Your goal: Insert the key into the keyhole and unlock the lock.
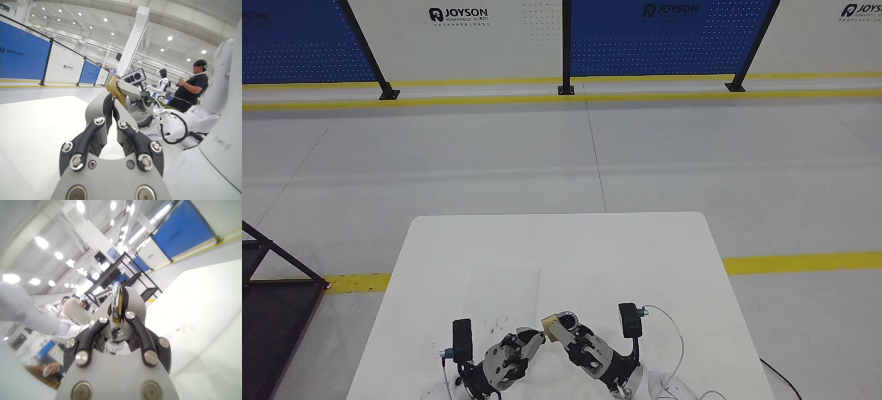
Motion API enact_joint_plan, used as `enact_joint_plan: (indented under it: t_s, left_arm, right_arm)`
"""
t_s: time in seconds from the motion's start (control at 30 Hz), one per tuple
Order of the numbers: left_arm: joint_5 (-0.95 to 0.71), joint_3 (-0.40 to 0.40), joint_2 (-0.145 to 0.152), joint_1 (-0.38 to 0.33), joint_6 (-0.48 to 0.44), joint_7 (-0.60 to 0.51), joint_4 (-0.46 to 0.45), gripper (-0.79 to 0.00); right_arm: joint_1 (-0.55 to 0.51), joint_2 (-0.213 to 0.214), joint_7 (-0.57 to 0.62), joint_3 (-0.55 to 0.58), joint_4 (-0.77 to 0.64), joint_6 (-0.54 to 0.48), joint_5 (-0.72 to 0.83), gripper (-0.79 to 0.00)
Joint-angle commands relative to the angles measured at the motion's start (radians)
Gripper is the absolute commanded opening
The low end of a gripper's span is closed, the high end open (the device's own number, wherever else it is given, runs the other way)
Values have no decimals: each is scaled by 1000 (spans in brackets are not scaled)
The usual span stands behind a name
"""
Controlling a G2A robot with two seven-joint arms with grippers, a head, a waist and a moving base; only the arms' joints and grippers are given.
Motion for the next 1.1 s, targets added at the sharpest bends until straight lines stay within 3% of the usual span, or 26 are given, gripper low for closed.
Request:
enact_joint_plan:
  t_s: [0.0,0.2,0.33,0.63,0.77,0.8,0.83,0.87,0.9,0.93,1.07]
  left_arm:
    - [52,0,-2,1,44,41,1,-785]
    - [192,0,-11,0,236,129,11,-785]
    - [226,8,-16,-1,284,153,20,-785]
    - [340,-7,-24,-7,493,176,24,-785]
    - [328,-1,-28,-7,487,193,24,-785]
    - [324,-2,-28,-9,484,197,25,-720]
    - [321,-3,-29,-9,484,199,26,-514]
    - [314,-3,-30,-8,482,204,25,-379]
    - [304,-2,-31,-7,474,207,24,-65]
    - [293,-2,-31,-6,463,208,23,0]
    - [251,-4,-31,0,398,217,15,0]
  right_arm:
    - [-2,1,-1,0,-3,5,1,-785]
    - [-6,3,0,-1,-8,18,8,-785]
    - [-7,5,3,-3,-11,25,12,-785]
    - [-8,9,12,-5,-17,40,21,-785]
    - [-8,10,12,-6,-20,46,24,-785]
    - [-9,10,6,-5,-22,45,26,-785]
    - [-9,10,1,-4,-21,45,25,-785]
    - [-10,11,-3,-3,-22,45,25,-785]
    - [-10,11,-9,-2,-22,45,25,-785]
    - [-10,11,-17,0,-23,47,21,-785]
    - [-10,10,-39,1,-20,51,13,-785]
